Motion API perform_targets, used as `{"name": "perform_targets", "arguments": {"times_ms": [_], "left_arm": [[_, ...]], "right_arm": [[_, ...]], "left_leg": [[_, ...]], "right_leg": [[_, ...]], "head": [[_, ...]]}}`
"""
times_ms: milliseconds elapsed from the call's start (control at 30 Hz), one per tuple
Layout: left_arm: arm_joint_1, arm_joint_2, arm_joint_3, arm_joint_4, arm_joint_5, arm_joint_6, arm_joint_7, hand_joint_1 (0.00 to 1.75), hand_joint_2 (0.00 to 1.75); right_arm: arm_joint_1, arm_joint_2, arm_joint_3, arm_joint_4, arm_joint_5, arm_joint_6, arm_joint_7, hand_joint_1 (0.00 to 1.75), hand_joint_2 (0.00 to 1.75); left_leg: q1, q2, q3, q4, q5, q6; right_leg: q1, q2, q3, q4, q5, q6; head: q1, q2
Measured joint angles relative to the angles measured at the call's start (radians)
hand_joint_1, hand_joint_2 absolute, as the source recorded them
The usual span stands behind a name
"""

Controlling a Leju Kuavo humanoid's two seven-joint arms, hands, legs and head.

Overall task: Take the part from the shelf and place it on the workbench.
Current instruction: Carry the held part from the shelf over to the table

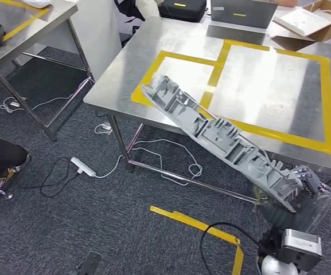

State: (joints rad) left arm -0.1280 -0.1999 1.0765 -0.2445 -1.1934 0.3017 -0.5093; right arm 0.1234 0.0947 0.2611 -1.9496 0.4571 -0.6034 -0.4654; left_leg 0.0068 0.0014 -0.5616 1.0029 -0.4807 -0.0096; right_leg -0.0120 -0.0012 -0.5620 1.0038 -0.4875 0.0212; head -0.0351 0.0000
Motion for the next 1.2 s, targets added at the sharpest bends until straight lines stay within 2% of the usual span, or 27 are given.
{"name": "perform_targets", "arguments": {"times_ms": [67, 133, 167, 200, 233, 267, 333, 367, 400, 467, 533, 600, 667, 700, 733, 767, 833, 867, 900, 1000, 1067, 1100, 1167, 1200], "left_arm": [[0.0, 0.0, 0.0, 0.0, 0.0, 0.0, 0.0, 0.0, 1.75], [0.002, 0.0, 0.0, 0.0, 0.0, -0.001, 0.0, 0.0, 1.75], [0.003, 0.0, 0.0, 0.0, 0.0, -0.001, 0.0, 0.0, 1.75], [0.004, 0.0, 0.0, 0.0, 0.0, -0.002, 0.0, 0.0, 1.75], [0.004, -0.001, 0.0, 0.0, 0.0, -0.004, -0.001, 0.0, 1.75], [0.004, -0.001, 0.0, 0.0, 0.0, -0.005, -0.001, 0.0, 1.75], [0.001, 0.0, 0.0, 0.0, 0.0, -0.008, -0.002, 0.0, 1.75], [0.0, 0.0, 0.0, 0.0, 0.0, -0.009, -0.003, 0.0, 1.75], [-0.002, 0.001, 0.0, 0.0, 0.0, -0.01, -0.003, 0.0, 1.75], [-0.001, 0.001, -0.001, 0.0, 0.0, -0.01, -0.003, 0.0, 1.75], [0.001, 0.0, -0.001, 0.0, 0.0, -0.01, -0.003, 0.0, 1.75], [0.001, -0.002, -0.002, 0.0, 0.0, -0.01, -0.002, 0.0, 1.75], [0.001, -0.003, -0.003, 0.0, -0.001, -0.01, -0.001, 0.0, 1.75], [0.002, -0.004, -0.004, 0.0, -0.001, -0.01, 0.0, 0.0, 1.75], [0.002, -0.004, -0.005, 0.0, -0.001, -0.01, 0.0, 0.0, 1.75], [0.002, -0.005, -0.006, 0.0, -0.001, -0.01, 0.0, 0.0, 1.75], [0.001, -0.006, -0.008, 0.0, -0.001, -0.01, 0.0, 0.0, 1.75], [0.002, -0.007, -0.009, 0.0, -0.001, -0.01, 0.0, 0.0, 1.75], [0.002, -0.007, -0.009, 0.0, -0.001, -0.01, 0.0, 0.0, 1.75], [0.003, -0.006, -0.01, 0.0, -0.001, -0.009, 0.001, 0.0, 1.75], [0.002, -0.006, -0.012, 0.0, -0.001, -0.009, 0.001, 0.0, 1.75], [0.001, -0.006, -0.014, 0.0, -0.001, -0.008, 0.001, 0.0, 1.75], [0.002, -0.006, -0.016, 0.0, -0.001, -0.008, 0.001, 0.0, 1.75], [0.003, -0.006, -0.016, 0.0, -0.001, -0.008, 0.001, 0.0, 1.75]], "right_arm": [[0.002, 0.0, 0.0, -0.002, 0.025, -0.018, 0.001, 1.75, 1.75], [0.006, 0.0, -0.001, -0.003, 0.058, -0.031, 0.004, 1.75, 1.75], [0.01, 0.0, -0.001, -0.003, 0.072, -0.033, 0.006, 1.75, 1.75], [0.014, 0.0, -0.001, -0.003, 0.085, -0.034, 0.008, 1.75, 1.75], [0.017, 0.0, 0.0, -0.003, 0.095, -0.034, 0.01, 1.75, 1.75], [0.018, 0.0, 0.0, -0.003, 0.104, -0.034, 0.012, 1.75, 1.75], [0.018, 0.0, 0.001, -0.003, 0.114, -0.034, 0.016, 1.75, 1.75], [0.018, 0.0, 0.002, -0.003, 0.116, -0.034, 0.019, 1.75, 1.75], [0.017, 0.0, 0.002, -0.003, 0.119, -0.035, 0.021, 1.75, 1.75], [0.017, 0.0, 0.003, -0.003, 0.129, -0.037, 0.025, 1.75, 1.75], [0.018, 0.0, 0.006, -0.003, 0.153, -0.043, 0.022, 1.75, 1.75], [0.019, 0.0, 0.011, -0.003, 0.179, -0.05, 0.012, 1.75, 1.75], [0.021, -0.002, 0.016, -0.003, 0.191, -0.054, 0.002, 1.75, 1.75], [0.022, -0.004, 0.018, -0.003, 0.195, -0.054, 0.0, 1.75, 1.75], [0.023, -0.006, 0.02, -0.003, 0.198, -0.055, -0.002, 1.75, 1.75], [0.024, -0.009, 0.022, -0.003, 0.202, -0.054, -0.002, 1.75, 1.75], [0.022, -0.013, 0.025, -0.003, 0.208, -0.053, 0.0, 1.75, 1.75], [0.021, -0.014, 0.027, -0.003, 0.21, -0.052, 0.001, 1.75, 1.75], [0.02, -0.015, 0.029, -0.003, 0.211, -0.051, 0.002, 1.75, 1.75], [0.021, -0.018, 0.033, -0.003, 0.212, -0.048, 0.004, 1.75, 1.75], [0.021, -0.02, 0.034, -0.003, 0.213, -0.046, 0.005, 1.75, 1.75], [0.02, -0.02, 0.035, -0.003, 0.213, -0.045, 0.005, 1.75, 1.75], [0.021, -0.022, 0.039, -0.002, 0.213, -0.043, 0.005, 1.75, 1.75], [0.021, -0.023, 0.04, -0.002, 0.212, -0.042, 0.006, 1.75, 1.75]], "left_leg": [[0.002, 0.0, -0.026, 0.061, -0.043, -0.009], [0.003, -0.001, -0.084, 0.191, -0.108, -0.014], [0.003, -0.001, -0.111, 0.249, -0.128, -0.014], [0.003, -0.001, -0.126, 0.279, -0.13, -0.013], [0.003, -0.001, -0.122, 0.27, -0.111, -0.009], [0.002, -0.001, -0.1, 0.225, -0.078, -0.004], [-0.003, -0.003, -0.037, 0.095, -0.012, 0.013], [-0.005, -0.003, -0.014, 0.045, 0.002, 0.018], [-0.007, -0.004, -0.002, 0.017, 0.005, 0.022], [-0.008, -0.003, -0.001, 0.001, 0.001, 0.024], [-0.004, -0.002, 0.0, -0.009, 0.009, 0.031], [0.0, 0.0, 0.0, -0.015, 0.014, 0.037], [0.0, 0.001, -0.002, -0.014, 0.015, 0.039], [0.0, 0.002, -0.002, -0.014, 0.015, 0.039], [0.0, 0.003, -0.002, -0.014, 0.015, 0.039], [0.0, 0.004, -0.001, -0.013, 0.014, 0.038], [-0.003, 0.007, 0.001, -0.011, 0.011, 0.033], [-0.006, 0.009, 0.001, -0.009, 0.009, 0.028], [-0.009, 0.012, 0.0, -0.007, 0.008, 0.024], [-0.01, 0.027, -0.002, -0.002, 0.005, 0.012], [-0.007, 0.024, -0.016, 0.036, -0.027, 0.003], [-0.005, 0.018, -0.036, 0.083, -0.056, -0.002], [-0.004, 0.012, -0.096, 0.214, -0.116, -0.006], [-0.003, 0.011, -0.119, 0.26, -0.128, -0.006]], "right_leg": [[-0.003, -0.001, 0.001, -0.003, 0.003, -0.015], [-0.001, 0.0, 0.0, -0.003, 0.003, -0.022], [0.0, 0.0, -0.001, -0.003, 0.004, -0.024], [0.002, 0.001, -0.002, -0.003, 0.004, -0.024], [0.003, 0.003, -0.001, -0.003, 0.004, -0.025], [0.005, 0.005, 0.0, -0.003, 0.004, -0.025], [0.01, 0.007, 0.001, -0.001, 0.004, -0.023], [0.012, 0.007, -0.001, 0.0, 0.004, -0.021], [0.013, 0.007, -0.004, 0.001, 0.005, -0.017], [0.013, 0.006, -0.01, 0.0, 0.008, -0.006], [0.011, 0.006, -0.02, 0.016, -0.006, 0.004], [0.008, 0.005, -0.064, 0.105, -0.06, 0.013], [0.004, 0.005, -0.124, 0.238, -0.118, 0.021], [0.002, 0.004, -0.142, 0.277, -0.127, 0.024], [0.001, 0.004, -0.142, 0.278, -0.116, 0.026], [0.0, 0.001, -0.123, 0.24, -0.088, 0.027], [0.0, -0.021, -0.054, 0.101, -0.024, 0.027], [0.001, -0.031, -0.025, 0.045, -0.007, 0.024], [0.002, -0.038, -0.009, 0.012, -0.001, 0.019], [0.003, -0.024, -0.006, 0.002, 0.0, 0.001], [0.001, -0.011, -0.007, 0.001, 0.003, -0.013], [0.0, -0.005, -0.006, 0.0, 0.005, -0.018], [0.001, 0.009, -0.007, 0.001, 0.005, -0.023], [0.002, 0.018, -0.008, 0.001, 0.005, -0.024]], "head": [[-0.004, 0.0], [-0.007, 0.0], [-0.007, 0.0], [-0.007, 0.0], [-0.007, 0.0], [-0.007, 0.0], [-0.007, 0.0], [-0.007, 0.0], [-0.006, 0.0], [-0.006, 0.0], [-0.004, 0.0], [0.001, 0.0], [0.003, 0.0], [0.002, 0.0], [0.003, 0.0], [0.003, 0.0], [0.004, 0.0], [0.003, 0.0], [0.003, 0.0], [0.001, 0.0], [-0.002, 0.0], [-0.003, 0.0], [-0.005, 0.0], [-0.005, 0.0]]}}
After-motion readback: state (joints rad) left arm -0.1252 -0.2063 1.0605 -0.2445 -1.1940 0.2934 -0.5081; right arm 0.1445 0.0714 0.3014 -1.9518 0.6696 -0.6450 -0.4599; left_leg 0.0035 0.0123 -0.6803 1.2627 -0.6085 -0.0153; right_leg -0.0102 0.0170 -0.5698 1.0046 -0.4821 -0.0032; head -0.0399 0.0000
